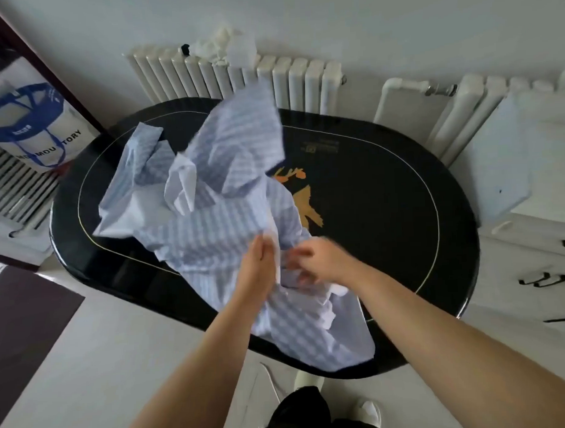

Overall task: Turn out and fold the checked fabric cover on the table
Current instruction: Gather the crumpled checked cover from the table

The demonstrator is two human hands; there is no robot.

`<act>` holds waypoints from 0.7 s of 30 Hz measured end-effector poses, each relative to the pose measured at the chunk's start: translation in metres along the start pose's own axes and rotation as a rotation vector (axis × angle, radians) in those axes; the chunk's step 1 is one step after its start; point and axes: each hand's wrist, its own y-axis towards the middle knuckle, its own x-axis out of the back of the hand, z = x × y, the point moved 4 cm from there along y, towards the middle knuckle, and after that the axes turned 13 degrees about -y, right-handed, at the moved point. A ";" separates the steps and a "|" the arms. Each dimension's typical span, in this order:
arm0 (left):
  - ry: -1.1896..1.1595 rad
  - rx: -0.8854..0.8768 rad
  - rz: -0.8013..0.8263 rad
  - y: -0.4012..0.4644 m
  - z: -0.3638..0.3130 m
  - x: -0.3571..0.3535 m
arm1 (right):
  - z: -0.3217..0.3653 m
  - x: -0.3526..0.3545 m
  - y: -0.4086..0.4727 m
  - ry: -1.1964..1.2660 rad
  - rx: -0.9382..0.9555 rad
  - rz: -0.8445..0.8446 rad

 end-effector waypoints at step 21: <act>-0.359 -0.025 -0.464 0.009 0.011 0.027 | -0.012 0.012 0.002 -0.812 0.154 -0.319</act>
